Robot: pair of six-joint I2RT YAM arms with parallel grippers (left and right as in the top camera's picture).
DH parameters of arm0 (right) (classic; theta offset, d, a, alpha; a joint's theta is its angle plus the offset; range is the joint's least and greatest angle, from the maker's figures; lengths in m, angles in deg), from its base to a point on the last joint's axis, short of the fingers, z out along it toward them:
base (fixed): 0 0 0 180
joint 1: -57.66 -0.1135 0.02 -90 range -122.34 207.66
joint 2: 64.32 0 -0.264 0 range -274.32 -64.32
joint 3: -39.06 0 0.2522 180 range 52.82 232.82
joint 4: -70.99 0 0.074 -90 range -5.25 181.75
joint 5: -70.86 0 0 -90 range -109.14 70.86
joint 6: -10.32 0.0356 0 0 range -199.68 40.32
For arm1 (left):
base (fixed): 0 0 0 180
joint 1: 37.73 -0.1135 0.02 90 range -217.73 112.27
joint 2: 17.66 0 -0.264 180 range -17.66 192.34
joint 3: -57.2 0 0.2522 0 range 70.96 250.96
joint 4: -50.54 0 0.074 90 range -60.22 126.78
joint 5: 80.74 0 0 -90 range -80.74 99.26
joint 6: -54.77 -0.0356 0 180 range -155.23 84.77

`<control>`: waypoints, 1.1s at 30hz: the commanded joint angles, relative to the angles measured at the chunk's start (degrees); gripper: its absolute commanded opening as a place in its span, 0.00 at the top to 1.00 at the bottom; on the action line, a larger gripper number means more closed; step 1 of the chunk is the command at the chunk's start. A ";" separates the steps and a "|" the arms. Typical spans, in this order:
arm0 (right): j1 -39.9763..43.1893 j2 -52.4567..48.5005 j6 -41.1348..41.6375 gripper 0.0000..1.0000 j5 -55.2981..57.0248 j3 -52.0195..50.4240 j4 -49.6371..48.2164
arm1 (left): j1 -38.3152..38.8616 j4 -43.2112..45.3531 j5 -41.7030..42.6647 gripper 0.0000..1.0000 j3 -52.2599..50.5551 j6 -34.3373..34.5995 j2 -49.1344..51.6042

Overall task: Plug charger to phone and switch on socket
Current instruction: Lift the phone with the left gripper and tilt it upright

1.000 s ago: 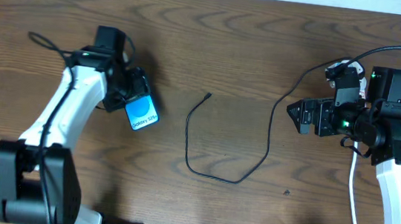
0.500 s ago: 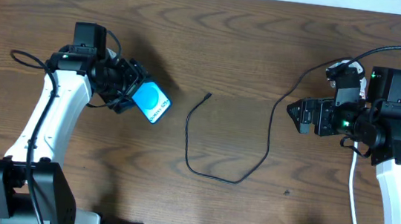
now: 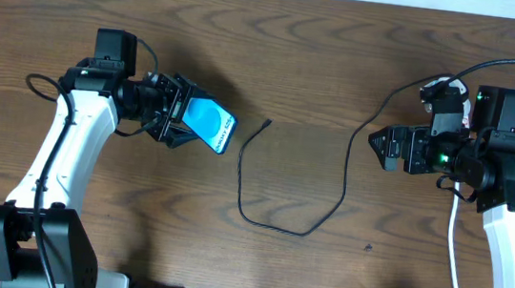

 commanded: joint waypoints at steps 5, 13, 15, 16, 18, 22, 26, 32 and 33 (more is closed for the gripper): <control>-0.39 -0.20 1.22 0.01 0.02 0.46 0.00 | -0.35 0.07 8.83 0.30 1.77 9.35 -1.31; -0.39 -0.20 1.97 0.01 0.02 0.46 0.07 | -0.35 0.07 13.73 0.30 1.77 14.69 -1.31; -0.39 -0.20 2.10 0.01 0.04 0.46 0.07 | -0.35 0.07 13.86 0.30 1.77 14.86 -1.31; -0.39 -0.20 2.10 0.01 0.04 0.46 0.07 | -0.35 0.07 13.86 0.30 1.77 14.84 -1.31; -0.39 -0.20 2.10 0.01 0.04 0.46 0.07 | -0.35 0.07 13.84 0.30 1.77 14.84 -1.31; -0.39 -0.20 2.12 0.01 0.02 0.46 0.07 | -0.35 0.07 13.66 0.30 1.77 14.84 -1.31; -0.39 -0.20 2.99 0.01 0.00 0.46 0.00 | -0.35 0.09 13.64 0.30 1.77 14.82 -1.31; -0.39 -0.20 3.15 0.01 0.00 0.46 0.02 | -0.35 0.09 13.64 0.30 1.77 14.82 -1.31; -0.39 -0.20 3.15 0.01 -0.02 0.46 0.04 | -0.35 0.07 13.64 0.30 1.77 14.82 -1.31</control>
